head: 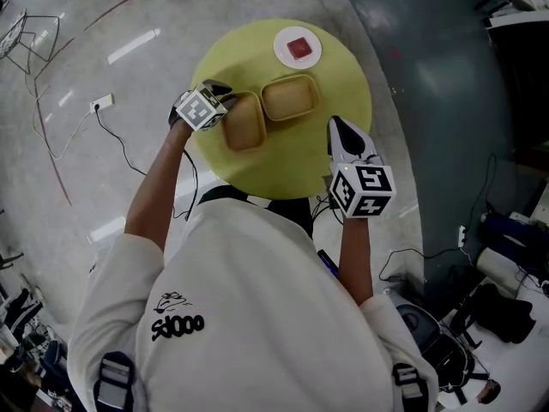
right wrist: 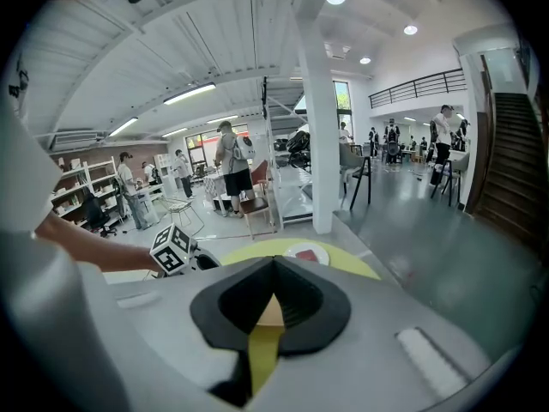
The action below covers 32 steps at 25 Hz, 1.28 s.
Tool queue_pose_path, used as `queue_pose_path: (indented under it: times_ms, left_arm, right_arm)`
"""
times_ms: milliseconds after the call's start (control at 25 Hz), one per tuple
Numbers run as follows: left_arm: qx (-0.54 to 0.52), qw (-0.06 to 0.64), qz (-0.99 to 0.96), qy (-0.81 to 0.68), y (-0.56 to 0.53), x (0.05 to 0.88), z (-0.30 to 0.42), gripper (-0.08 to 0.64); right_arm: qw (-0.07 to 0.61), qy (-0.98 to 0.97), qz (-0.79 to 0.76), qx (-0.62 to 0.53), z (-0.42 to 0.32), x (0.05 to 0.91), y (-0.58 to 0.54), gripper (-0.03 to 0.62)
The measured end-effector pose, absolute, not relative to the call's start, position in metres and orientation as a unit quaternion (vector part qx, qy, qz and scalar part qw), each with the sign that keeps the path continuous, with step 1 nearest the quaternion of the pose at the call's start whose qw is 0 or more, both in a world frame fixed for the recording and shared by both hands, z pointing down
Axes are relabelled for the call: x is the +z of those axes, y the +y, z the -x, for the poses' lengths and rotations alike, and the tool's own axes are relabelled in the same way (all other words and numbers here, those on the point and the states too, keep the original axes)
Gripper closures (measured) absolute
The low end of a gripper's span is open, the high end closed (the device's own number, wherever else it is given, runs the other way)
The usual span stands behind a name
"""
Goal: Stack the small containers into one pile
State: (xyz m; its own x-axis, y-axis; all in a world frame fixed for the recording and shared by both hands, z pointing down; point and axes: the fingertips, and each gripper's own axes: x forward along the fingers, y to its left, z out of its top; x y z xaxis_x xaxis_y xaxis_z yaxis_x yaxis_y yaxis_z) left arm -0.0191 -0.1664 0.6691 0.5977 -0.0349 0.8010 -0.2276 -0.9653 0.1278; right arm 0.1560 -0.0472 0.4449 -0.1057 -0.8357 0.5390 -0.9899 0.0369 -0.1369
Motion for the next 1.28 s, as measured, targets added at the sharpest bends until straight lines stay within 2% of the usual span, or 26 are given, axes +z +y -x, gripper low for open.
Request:
queue_pose_path:
  times_ms: [400,640,1120,1280]
  left_arm:
    - [0.304,0.204,-0.9,-0.236,-0.168,0.6,0.021,0.46]
    - [0.24,0.225,-0.89,-0.316,-0.148,0.562,0.025,0.526]
    - [0.222,0.247,-0.854,-0.401,-0.121,0.551,0.047,0.554]
    - [0.219,0.253,-0.847,-0.413,-0.111,0.549,0.045,0.554]
  right_arm:
    - [0.182,-0.734,-0.607,0.242,-0.203,0.475,-0.07,0.581]
    - [0.207,-0.76,-0.566,0.243,-0.22,0.511,-0.097,0.581]
    - [0.271,-0.76,-0.517,0.284,-0.231,0.604,-0.133,0.581]
    - [0.289,-0.753,-0.504,0.309,-0.23,0.632,-0.131,0.54]
